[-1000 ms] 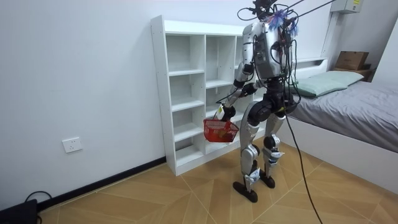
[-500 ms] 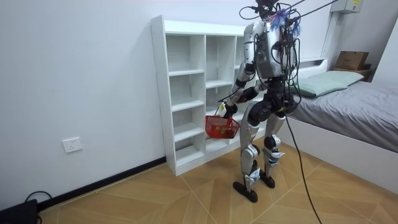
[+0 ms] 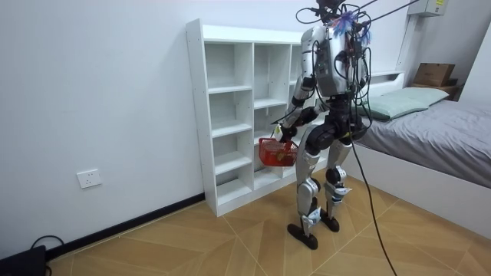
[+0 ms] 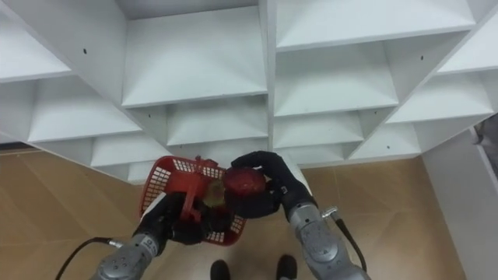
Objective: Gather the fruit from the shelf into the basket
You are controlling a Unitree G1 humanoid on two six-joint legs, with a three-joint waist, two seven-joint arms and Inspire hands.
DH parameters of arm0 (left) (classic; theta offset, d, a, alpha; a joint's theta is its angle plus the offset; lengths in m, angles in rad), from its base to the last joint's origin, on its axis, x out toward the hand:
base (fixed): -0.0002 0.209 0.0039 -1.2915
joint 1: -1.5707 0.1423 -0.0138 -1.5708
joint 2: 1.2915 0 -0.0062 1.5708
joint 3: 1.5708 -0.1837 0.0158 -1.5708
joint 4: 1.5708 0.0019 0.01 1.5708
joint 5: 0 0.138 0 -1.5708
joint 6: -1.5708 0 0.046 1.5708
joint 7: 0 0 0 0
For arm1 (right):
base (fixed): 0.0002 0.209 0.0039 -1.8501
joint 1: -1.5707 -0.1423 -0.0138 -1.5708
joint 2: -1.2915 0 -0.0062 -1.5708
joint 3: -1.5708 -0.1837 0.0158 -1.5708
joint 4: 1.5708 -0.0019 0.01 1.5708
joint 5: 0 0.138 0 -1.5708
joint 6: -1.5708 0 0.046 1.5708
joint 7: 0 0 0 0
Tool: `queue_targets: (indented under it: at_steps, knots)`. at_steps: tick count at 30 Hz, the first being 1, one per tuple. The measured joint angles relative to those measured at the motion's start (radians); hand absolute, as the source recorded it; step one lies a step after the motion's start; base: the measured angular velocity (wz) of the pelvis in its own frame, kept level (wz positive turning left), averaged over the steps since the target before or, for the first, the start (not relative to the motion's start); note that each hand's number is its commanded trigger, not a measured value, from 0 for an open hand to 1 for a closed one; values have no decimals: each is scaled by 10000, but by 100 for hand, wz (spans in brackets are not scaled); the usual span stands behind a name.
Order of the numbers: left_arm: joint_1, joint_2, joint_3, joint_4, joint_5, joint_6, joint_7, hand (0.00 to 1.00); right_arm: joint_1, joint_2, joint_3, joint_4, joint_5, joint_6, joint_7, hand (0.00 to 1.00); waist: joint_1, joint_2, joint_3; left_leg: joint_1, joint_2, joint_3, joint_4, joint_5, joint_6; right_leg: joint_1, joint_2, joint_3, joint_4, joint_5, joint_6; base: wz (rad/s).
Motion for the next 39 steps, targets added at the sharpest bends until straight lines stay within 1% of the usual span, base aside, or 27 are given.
queue_targets:
  at_steps: [3,7,11,17,22,27,33,39]
  knots:
    - [0,-23,-28,-14,-14,0,-42,100,13,10,22,3,-28,0,10,100,-7,35,0,4,3,1,-15,0,-1,-3,1,5,-6,0,0,0]
    - [-1,-137,-28,-171,-160,0,-72,100,17,15,20,14,21,0,108,100,0,45,3,0,2,19,-13,0,0,-11,-1,16,-4,0,0,0]
    - [-10,-147,-31,-385,-170,0,-282,100,16,23,16,58,63,1,281,100,17,52,8,1,5,18,-14,-1,-1,-11,1,14,-5,0,0,0]
    - [-10,-158,-27,-390,-168,0,-584,100,18,25,12,73,60,30,310,100,11,47,11,2,1,25,-78,1,-2,-34,1,21,-29,0,0,0]
    - [-14,-158,-31,-589,-165,-9,-651,100,17,27,8,73,56,33,296,100,16,42,15,-32,2,14,-99,0,-3,-32,3,-8,-102,0,1,0]
    - [-37,-159,-24,-594,-165,-14,-641,100,11,40,4,72,-32,34,241,100,15,-2,48,-57,-3,5,-104,0,-3,-41,1,-6,-131,-3,5,0]
    - [-60,-151,-22,-610,-164,-14,-642,100,6,71,-26,183,-273,48,234,100,-3,-62,120,-57,-3,16,-105,0,-3,-41,11,79,-144,-1,15,0]
    - [-22,-149,-27,-785,-169,-13,-647,100,5,207,-65,423,-296,141,315,100,-6,-68,126,-62,-2,19,-141,-1,-3,-71,18,100,-148,3,20,0]
